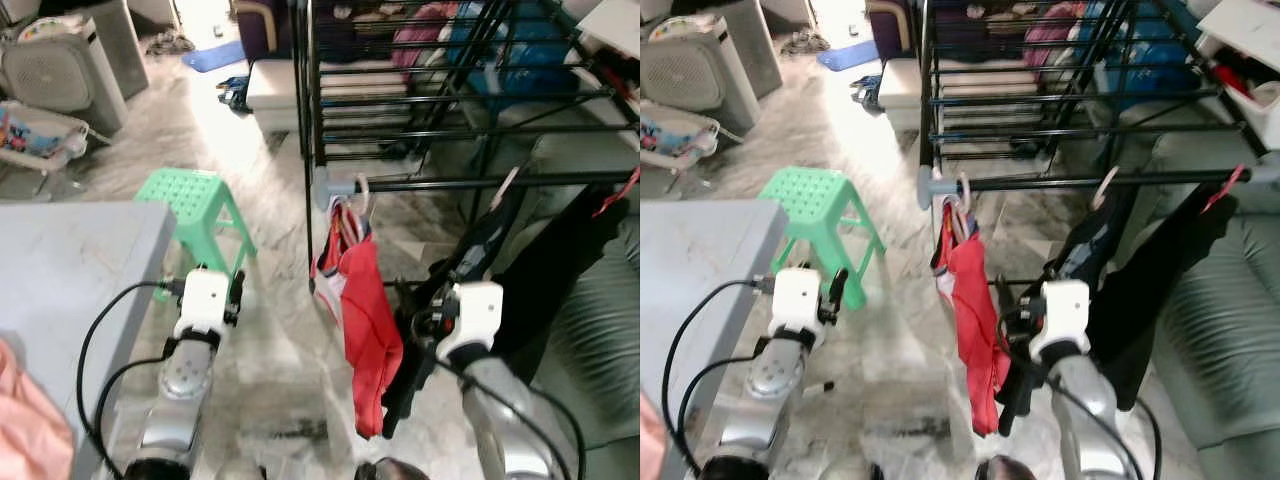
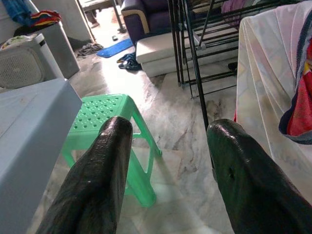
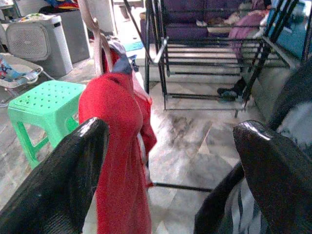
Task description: Hang hanger
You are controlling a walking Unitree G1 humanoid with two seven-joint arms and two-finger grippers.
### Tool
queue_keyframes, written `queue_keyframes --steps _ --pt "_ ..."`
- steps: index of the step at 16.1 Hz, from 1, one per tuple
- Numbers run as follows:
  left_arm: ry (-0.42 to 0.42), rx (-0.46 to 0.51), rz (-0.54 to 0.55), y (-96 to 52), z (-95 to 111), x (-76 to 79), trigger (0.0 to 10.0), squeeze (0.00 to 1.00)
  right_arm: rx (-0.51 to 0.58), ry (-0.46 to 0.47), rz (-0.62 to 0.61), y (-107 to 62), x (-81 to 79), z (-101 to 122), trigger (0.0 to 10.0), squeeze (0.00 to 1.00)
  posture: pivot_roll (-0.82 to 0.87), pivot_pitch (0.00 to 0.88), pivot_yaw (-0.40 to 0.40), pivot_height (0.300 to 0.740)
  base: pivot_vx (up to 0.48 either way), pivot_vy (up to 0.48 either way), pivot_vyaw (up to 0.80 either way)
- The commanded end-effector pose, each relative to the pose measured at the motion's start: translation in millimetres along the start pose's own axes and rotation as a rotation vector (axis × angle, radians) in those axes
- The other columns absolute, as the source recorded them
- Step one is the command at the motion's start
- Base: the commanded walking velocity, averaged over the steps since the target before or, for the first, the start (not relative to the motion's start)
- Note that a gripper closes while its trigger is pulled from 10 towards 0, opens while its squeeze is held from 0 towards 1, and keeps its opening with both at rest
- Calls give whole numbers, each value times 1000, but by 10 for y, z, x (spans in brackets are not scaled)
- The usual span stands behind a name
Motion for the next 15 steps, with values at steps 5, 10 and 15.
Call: queue_keyframes --steps 5,10,15 --pt "8 11 5 73 29 15 10000 0 4 -4 -6 75 -9 55 10000 1000 -33 0 31 740 -307 0 0" --pt "14 17 -7 84 30 31 10000 0 -28 30 -36 59 29 -1 10000 1000 -39 0 30 740 -303 0 0" --pt "2 78 -6 206 210 76 10000 0 13 30 -29 282 61 163 10000 0 -31 0 29 740 -121 0 0"
Point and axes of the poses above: a point about 5 cm out from each wrist's last joint towards the gripper, its own y axis pointing out of the wrist towards the gripper, its own z axis along the axis of the wrist's last joint, x = y × z, the point moved 2 cm from there along y, pointing out of the wrist towards the gripper, and after that the axes turned 11 degrees about -y, right-handed, at the moved point
